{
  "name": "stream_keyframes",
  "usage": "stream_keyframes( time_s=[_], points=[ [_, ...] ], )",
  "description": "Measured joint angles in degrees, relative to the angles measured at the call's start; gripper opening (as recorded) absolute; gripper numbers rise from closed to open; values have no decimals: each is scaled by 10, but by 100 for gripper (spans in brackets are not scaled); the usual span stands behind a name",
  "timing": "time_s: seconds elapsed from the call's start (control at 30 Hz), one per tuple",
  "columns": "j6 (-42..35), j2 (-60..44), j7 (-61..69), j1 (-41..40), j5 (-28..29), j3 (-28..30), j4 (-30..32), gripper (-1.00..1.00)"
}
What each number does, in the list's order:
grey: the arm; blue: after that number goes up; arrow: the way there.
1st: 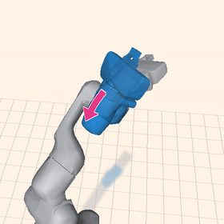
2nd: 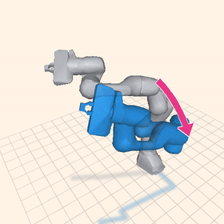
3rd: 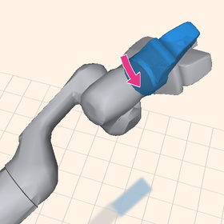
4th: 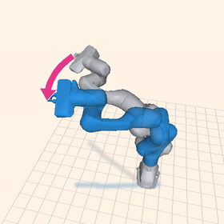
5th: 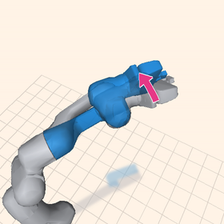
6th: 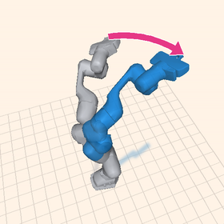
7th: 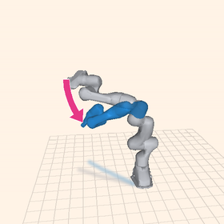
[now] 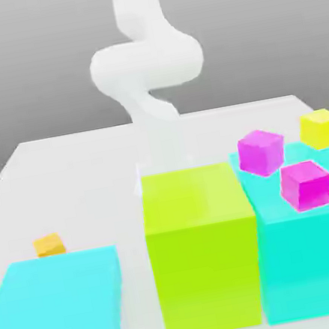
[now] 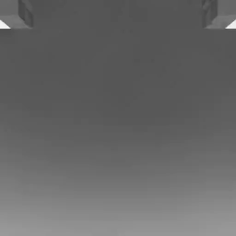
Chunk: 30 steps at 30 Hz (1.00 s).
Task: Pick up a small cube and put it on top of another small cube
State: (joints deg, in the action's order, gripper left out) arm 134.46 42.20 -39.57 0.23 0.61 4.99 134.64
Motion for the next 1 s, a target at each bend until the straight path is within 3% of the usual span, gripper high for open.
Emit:
stream_keyframes(
  time_s=[0.7, 0.87, 1.0],
  points=[
    [228, -314, 534, -6, 41, 377, 241, 0],
    [281, -383, 650, -35, 61, 439, 297, 0],
    [300, -414, 707, -34, 16, 443, 297, 0]
  ],
)
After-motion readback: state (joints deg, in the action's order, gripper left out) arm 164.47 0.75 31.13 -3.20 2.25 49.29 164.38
